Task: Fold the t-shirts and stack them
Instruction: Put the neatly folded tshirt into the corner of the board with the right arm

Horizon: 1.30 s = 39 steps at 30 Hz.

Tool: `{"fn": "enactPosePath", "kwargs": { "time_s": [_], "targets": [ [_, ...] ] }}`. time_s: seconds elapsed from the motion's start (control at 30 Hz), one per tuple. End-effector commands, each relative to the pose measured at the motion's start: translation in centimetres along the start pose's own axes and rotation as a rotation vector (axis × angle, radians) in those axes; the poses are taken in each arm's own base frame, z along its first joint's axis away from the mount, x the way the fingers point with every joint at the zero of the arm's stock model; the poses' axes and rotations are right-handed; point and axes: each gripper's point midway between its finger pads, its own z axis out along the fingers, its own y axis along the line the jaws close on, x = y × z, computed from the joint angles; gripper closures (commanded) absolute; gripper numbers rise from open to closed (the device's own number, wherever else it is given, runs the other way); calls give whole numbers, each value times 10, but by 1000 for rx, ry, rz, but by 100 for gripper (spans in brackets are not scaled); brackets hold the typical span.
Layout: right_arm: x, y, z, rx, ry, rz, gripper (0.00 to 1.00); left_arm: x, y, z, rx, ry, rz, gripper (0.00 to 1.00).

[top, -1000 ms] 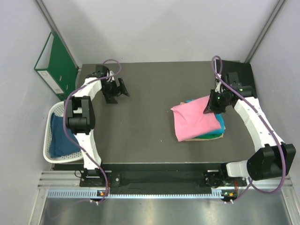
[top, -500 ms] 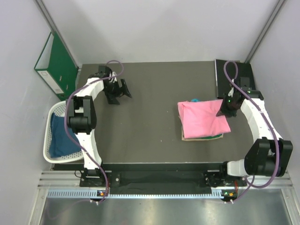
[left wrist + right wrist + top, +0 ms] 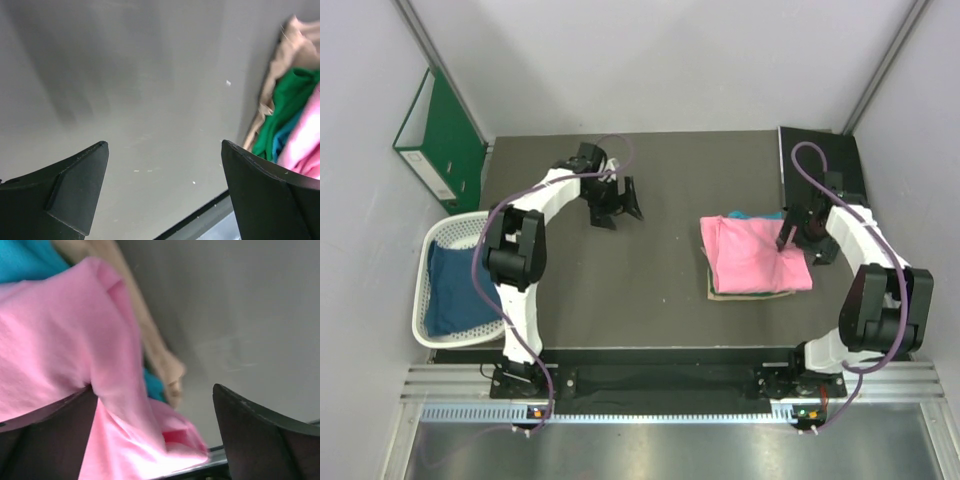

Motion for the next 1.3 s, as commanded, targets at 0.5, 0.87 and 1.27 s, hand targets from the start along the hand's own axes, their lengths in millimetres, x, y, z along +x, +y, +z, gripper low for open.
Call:
{"fn": "enactPosePath", "kwargs": {
  "time_s": [0.5,0.87,1.27],
  "targets": [
    [-17,74,-94,-382,-234,-117,100,-3,-97,-29,169,-76,145,1],
    [3,130,-51,-442,-112,-259,100,7,-81,-23,107,-53,124,1],
    [-46,159,12,-388,-123,-253,100,17,-74,-24,80,-56,106,1]
  ]
}}
